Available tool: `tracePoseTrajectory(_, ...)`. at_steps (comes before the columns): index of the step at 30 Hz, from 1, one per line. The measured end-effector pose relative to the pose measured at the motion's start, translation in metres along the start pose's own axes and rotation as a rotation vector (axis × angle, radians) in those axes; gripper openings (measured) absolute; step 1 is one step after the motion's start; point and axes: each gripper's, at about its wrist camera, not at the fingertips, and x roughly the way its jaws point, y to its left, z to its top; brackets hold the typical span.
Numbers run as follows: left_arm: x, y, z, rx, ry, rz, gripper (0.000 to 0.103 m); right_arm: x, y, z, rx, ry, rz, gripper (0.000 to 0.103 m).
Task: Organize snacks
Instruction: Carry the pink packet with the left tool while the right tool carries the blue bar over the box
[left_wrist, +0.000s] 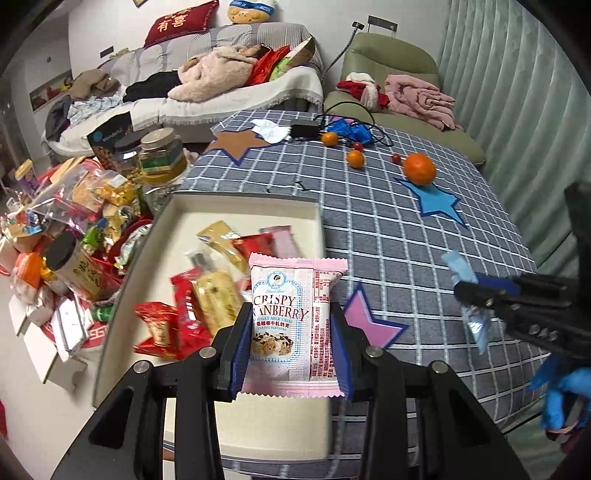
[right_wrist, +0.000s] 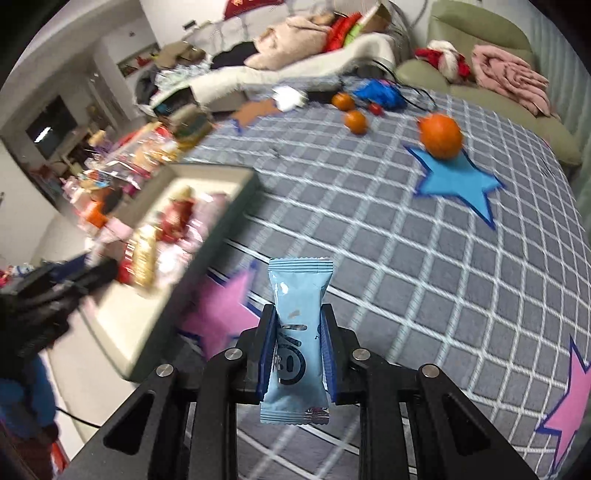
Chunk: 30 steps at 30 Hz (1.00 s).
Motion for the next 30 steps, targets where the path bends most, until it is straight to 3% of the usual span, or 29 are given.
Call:
tracePoseTrajectory(11,0.009,0.058,-0.003,-0.063,0.040,0.103,0.043,0.012,0.064,0.029,-0.110,0.001,0.102,0.024)
tracePoseTrajectory(20,0.020,0.063,-0.004,-0.053,0.046,0.140,0.043,0.042,0.112,0.045,-0.207,0.041,0.149,0.024)
tracePoseTrajectory(30,0.039,0.071,0.003,-0.066,0.068,0.153,0.043,0.064,0.121,0.054,-0.221,0.072,0.155,0.024)
